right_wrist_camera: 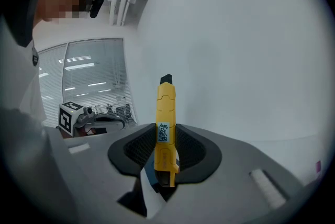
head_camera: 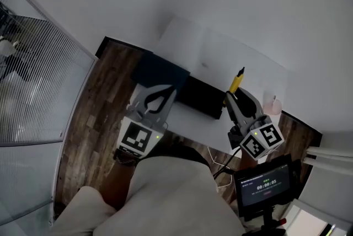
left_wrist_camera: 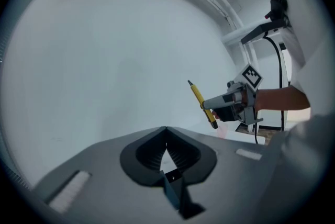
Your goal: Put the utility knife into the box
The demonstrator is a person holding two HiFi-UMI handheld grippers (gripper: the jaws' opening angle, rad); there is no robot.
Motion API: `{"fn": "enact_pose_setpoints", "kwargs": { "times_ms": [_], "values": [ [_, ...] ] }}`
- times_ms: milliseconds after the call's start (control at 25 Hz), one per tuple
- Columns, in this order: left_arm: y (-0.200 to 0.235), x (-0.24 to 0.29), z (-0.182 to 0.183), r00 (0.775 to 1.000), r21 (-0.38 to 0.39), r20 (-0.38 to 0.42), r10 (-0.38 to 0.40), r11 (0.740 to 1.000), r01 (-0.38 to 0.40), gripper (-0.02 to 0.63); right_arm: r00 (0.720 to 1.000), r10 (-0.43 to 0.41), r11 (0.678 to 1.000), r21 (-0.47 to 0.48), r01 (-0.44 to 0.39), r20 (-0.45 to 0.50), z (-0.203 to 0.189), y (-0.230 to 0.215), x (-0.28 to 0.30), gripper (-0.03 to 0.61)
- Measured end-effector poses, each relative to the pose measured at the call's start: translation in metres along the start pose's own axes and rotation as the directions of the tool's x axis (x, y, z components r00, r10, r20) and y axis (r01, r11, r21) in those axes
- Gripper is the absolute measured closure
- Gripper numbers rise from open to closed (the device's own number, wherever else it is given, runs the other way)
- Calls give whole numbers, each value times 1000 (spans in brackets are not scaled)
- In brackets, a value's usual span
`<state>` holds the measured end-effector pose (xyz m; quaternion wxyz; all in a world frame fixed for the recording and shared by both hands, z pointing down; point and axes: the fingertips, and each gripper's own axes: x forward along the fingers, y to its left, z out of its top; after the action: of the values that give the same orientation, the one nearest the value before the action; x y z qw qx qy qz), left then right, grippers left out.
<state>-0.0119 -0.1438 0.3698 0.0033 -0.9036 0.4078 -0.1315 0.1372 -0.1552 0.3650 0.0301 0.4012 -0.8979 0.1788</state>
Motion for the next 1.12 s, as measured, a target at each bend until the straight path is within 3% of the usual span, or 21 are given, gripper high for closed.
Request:
{"fn": "enact_pose_setpoints", "kwargs": {
  "times_ms": [560,1120],
  "values": [
    [-5,-9,-10,998,-32,-17,64,997,-64,615,983,109,988,-95,-124,-145,-31,10,14,462],
    [-6,-11,-19,998,-45,-49,46,998,-48,615,960,101,976,-161,-146,-259,-56,13,14,462]
  ]
}}
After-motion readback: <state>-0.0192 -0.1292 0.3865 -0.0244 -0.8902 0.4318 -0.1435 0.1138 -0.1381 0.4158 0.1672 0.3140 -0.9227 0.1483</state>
